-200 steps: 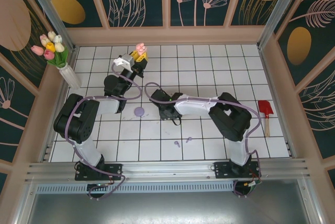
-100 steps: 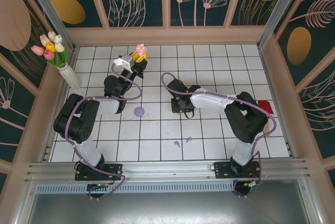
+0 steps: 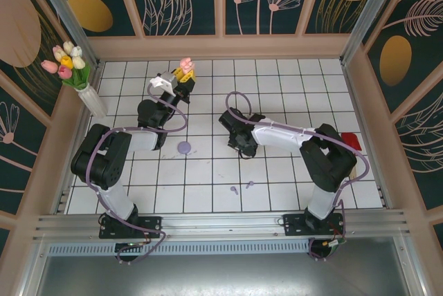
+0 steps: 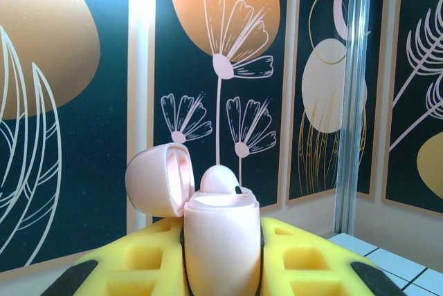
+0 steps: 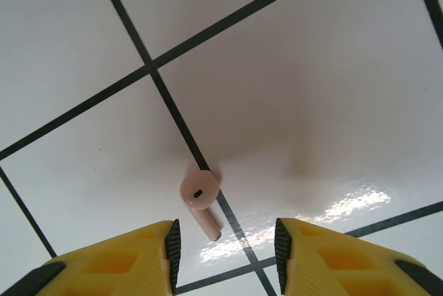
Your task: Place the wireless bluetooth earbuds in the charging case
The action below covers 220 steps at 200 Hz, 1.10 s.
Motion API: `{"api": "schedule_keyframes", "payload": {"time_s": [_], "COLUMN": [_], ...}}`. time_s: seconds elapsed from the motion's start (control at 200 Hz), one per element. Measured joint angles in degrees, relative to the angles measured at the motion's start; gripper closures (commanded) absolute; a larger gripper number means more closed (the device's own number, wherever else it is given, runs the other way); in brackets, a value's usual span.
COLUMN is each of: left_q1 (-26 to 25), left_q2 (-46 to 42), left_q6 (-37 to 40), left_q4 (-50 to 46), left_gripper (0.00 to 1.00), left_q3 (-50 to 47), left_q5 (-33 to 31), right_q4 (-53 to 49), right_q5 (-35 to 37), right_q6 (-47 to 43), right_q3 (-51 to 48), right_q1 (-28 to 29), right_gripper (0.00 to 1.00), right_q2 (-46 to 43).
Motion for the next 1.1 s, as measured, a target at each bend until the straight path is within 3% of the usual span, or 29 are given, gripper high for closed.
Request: {"api": "schedule_keyframes", "payload": {"time_s": [1.101], "left_q1": [0.00], "left_q2": [3.28], "left_q6": [-0.46], "left_q4": [3.56], "left_gripper": [1.00], "left_q3": [0.00], "left_q5": [-0.24], "right_q4": [-0.98], "right_q5": [-1.57], "right_q6": [2.38], "right_q3": [6.36], "right_q1": [-0.44], "right_gripper": [0.62], "right_q2": [8.79]}}
